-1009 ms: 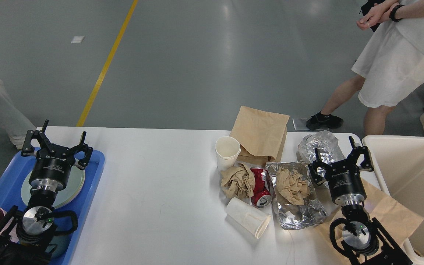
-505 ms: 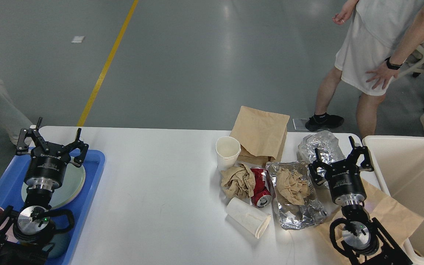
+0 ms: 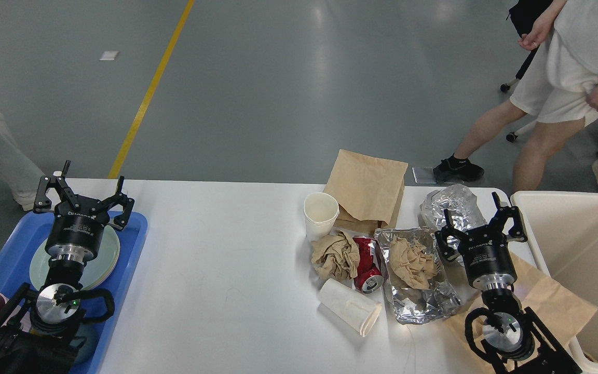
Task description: Tidy desktop
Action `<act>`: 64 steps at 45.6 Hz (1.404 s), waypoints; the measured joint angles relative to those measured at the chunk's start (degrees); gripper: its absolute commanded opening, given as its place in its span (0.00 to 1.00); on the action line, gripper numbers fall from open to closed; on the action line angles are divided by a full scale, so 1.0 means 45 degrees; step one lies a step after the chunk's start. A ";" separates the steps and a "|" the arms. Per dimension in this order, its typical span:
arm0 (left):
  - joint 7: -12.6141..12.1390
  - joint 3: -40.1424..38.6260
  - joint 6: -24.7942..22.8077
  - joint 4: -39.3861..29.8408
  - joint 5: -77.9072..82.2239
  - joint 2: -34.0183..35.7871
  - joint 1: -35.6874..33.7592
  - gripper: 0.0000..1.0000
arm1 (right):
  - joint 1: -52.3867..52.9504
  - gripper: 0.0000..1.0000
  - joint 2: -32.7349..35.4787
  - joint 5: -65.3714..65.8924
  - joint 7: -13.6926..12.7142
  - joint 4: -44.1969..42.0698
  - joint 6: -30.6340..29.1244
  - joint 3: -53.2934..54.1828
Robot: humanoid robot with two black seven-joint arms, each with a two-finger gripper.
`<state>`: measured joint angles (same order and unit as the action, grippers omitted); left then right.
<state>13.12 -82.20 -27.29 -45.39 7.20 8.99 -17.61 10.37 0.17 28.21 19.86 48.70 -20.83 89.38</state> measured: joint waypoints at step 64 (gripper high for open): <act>-0.0064 0.0045 -0.1104 0.0400 0.0002 -0.0293 0.0051 0.97 | 0.0007 1.00 0.0011 -0.0011 -0.0054 -0.0021 0.0000 -0.0002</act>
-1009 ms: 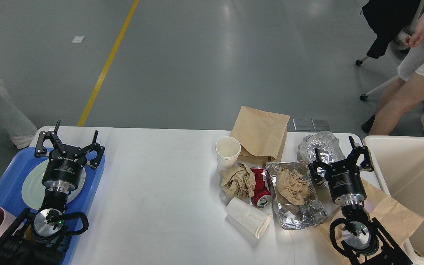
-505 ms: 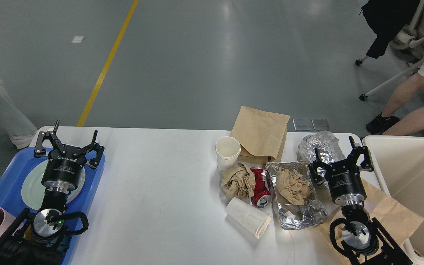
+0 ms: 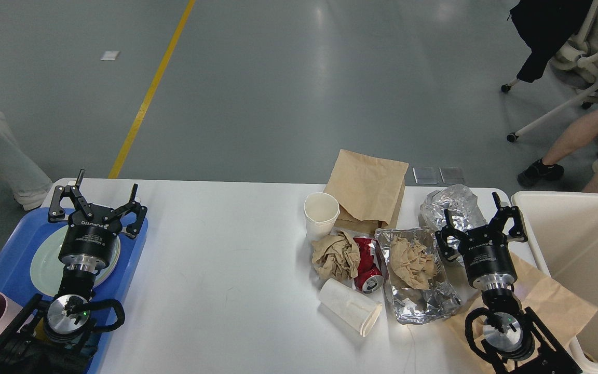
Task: Tidy desktop
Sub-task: 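Raise the right gripper up off the brown paper bag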
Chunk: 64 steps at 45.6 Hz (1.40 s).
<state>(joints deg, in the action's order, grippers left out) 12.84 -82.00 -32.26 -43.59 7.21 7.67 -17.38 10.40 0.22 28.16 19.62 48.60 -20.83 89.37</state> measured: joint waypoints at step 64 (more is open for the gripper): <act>0.0002 0.0000 0.0000 0.0012 0.0000 0.0000 -0.0003 0.97 | 0.0568 1.00 0.1406 -0.0517 -0.2871 0.0093 -0.0920 -0.1216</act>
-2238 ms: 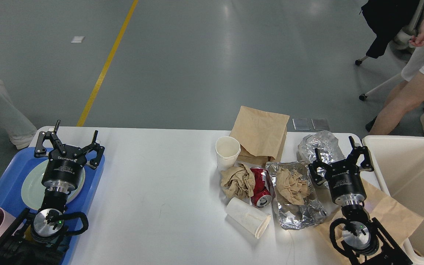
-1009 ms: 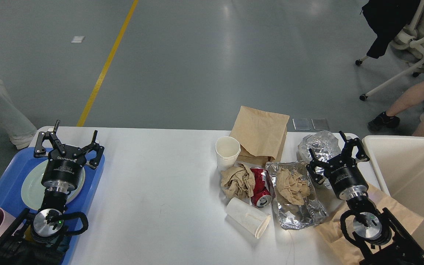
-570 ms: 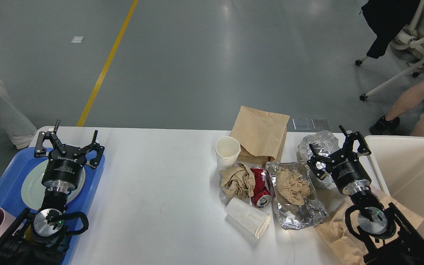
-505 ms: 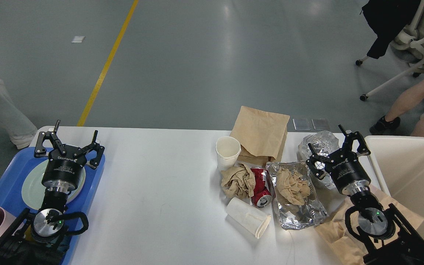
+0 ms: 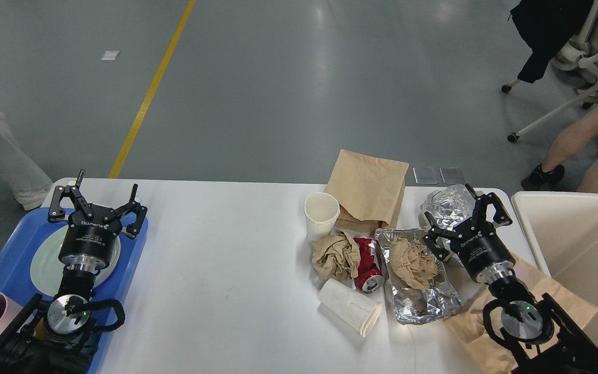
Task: Tidy desktop
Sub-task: 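Raise the right gripper up off the brown paper bag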
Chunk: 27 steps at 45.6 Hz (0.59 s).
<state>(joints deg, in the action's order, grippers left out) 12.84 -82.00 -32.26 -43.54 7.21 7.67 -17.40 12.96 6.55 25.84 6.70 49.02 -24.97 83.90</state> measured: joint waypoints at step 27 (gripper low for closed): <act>0.0000 0.0000 0.0000 -0.0001 0.0000 0.0002 0.0000 0.97 | 0.0110 1.00 0.0032 0.0117 0.0417 0.0317 0.0476 0.0027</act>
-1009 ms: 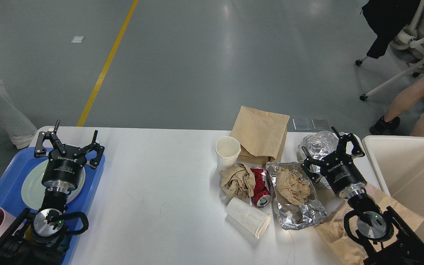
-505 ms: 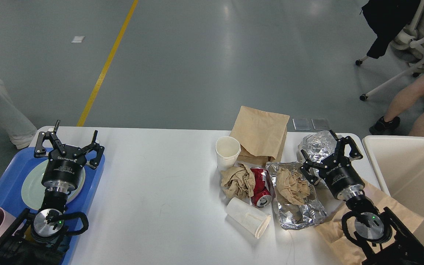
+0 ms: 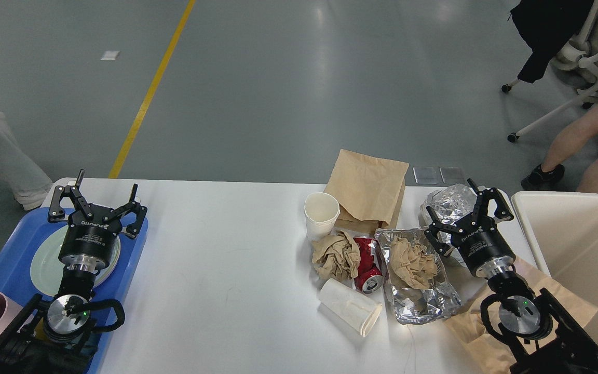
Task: Tidy desktop
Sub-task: 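Raise the right gripper up off the brown paper bag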
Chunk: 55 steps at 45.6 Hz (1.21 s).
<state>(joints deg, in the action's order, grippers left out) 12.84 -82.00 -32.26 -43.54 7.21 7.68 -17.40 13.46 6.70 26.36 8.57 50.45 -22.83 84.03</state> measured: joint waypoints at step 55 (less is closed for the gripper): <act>-0.0006 -0.0001 0.0000 0.0010 0.0001 -0.0002 -0.0001 0.97 | 1.8009 1.00 0.5769 -0.1914 0.1524 0.0371 -0.2957 -3.2053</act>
<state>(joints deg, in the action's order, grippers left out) 12.82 -82.01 -32.26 -43.50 7.21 7.67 -17.40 94.50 32.66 17.75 15.43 52.12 -36.13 -60.21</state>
